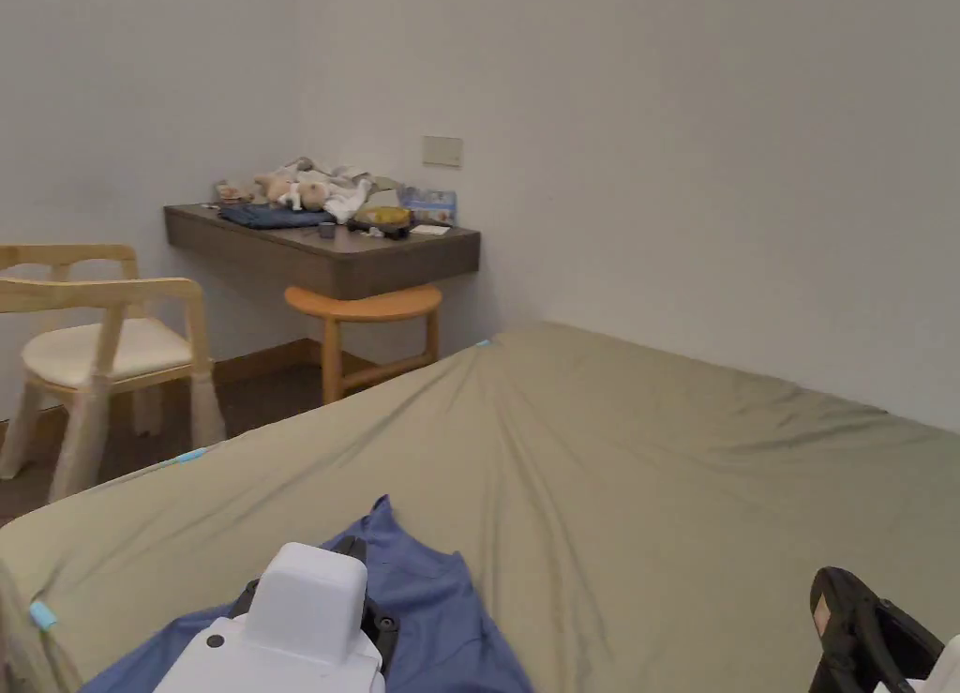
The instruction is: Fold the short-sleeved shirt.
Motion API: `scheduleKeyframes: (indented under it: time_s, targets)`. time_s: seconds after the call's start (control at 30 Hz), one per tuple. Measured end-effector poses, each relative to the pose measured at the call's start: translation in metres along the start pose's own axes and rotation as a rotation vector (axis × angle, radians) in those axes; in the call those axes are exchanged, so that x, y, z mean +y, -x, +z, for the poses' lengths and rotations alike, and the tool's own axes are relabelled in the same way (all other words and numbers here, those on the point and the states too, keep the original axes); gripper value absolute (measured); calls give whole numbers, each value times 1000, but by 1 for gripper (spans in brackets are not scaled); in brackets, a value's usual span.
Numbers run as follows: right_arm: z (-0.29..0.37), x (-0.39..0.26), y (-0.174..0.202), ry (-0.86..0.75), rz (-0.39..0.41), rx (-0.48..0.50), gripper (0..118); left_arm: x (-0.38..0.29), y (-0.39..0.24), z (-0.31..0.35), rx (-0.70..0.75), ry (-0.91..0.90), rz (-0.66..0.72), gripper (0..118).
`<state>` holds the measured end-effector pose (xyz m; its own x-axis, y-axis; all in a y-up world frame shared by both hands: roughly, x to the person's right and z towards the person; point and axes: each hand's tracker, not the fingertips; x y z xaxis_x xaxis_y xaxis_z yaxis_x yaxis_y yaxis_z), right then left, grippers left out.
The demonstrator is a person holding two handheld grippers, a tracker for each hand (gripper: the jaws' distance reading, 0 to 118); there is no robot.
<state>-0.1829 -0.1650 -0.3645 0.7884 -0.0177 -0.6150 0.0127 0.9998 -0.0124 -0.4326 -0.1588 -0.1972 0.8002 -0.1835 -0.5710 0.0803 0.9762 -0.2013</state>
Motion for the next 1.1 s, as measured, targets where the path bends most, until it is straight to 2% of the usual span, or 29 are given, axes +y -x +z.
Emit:
scheduleKeyframes:
  time_s: [0.13,0.3,0.53,0.77,1.07,1.1]
  targets:
    - [-28,-4,57,16,-11,195,0,-18,47,3,126,55,50,0]
    - [-57,-9,90,44,-37,295,0,-35,76,-7,171,103,75,0]
    - [-88,-26,89,101,-49,284,0,-61,82,-68,129,174,136,0]
    - [-109,-54,74,202,21,193,0,-100,69,-170,-19,298,147,0]
    - [-130,-89,78,321,38,215,0,-155,57,-271,-163,494,184,0]
    - [-132,-92,79,327,39,216,0,-160,57,-279,-182,518,194,11]
